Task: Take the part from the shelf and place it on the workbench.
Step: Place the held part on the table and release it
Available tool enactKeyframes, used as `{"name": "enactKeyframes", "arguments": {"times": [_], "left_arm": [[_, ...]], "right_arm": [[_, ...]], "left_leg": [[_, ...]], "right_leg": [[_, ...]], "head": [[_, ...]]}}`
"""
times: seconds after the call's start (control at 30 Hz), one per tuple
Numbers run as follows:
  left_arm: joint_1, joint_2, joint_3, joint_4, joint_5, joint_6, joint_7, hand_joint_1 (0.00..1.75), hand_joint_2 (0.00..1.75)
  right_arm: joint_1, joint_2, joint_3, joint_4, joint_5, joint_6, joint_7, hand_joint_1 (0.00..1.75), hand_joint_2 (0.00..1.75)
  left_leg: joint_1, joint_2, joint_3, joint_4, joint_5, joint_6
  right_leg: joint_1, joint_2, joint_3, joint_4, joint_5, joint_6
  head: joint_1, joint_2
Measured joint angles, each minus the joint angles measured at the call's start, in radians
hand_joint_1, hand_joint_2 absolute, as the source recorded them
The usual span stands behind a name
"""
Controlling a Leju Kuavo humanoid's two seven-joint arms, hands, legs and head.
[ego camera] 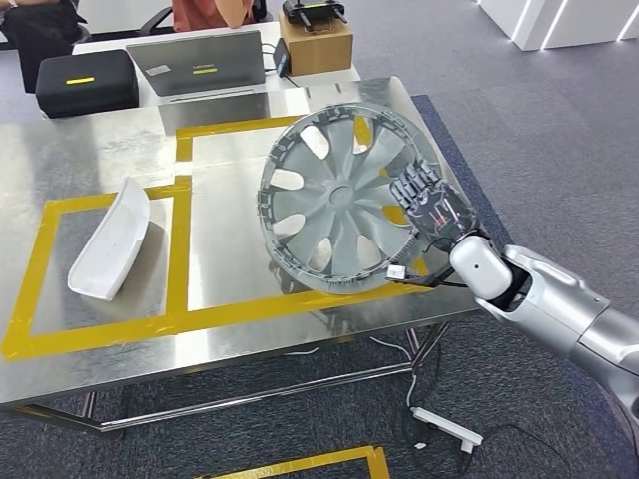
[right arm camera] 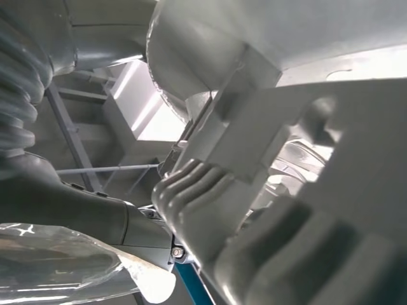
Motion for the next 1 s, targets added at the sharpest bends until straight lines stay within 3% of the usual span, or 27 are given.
{"name": "enactKeyframes", "arguments": {"times": [0.37, 0.7, 0.9, 1.0], "left_arm": [[-0.001, 0.0, 0.0, 0.0, -0.006, -0.001, -0.004, 0.0, 0.0], [-0.001, 0.0, 0.0, 0.0, -0.01, -0.003, -0.007, 0.0, 0.0], [-0.006, 0.0, -0.001, 0.0, -0.021, -0.016, -0.011, 0.0, 0.0], [-0.01, 0.0, -0.004, 0.0, -0.028, -0.024, -0.012, 0.0, 0.0]], "right_arm": [[-0.036, -0.056, 0.048, 0.003, 0.0, -0.064, 0.022, 0.0, 1.75], [-0.054, -0.073, 0.08, 0.008, 0.0, -0.085, 0.044, 0.0, 1.75], [-0.055, -0.045, 0.081, 0.018, 0.0, -0.151, 0.118, 0.0, 1.75], [-0.045, -0.01, 0.057, 0.019, -0.001, -0.198, 0.114, 0.0, 1.75]], "left_leg": [[0.0, 0.0, 0.0, 0.0, 0.0, 0.0], [0.0, 0.0, 0.0, 0.0, 0.0, 0.0], [0.0, 0.0, 0.0, 0.0, 0.0, 0.001], [0.0, 0.0, 0.0, 0.0, 0.0, 0.001]], "right_leg": [[0.0, 0.0, 0.0, 0.0, 0.0, 0.0], [0.0, 0.0, 0.0, 0.0, 0.0, 0.0], [0.0, 0.001, 0.0, 0.0, 0.0, 0.0], [0.0, 0.001, 0.0, 0.0, 0.0, 0.0]], "head": [[0.0, 0.0], [0.0, 0.0], [0.0, 0.0], [0.0, 0.0]]}}
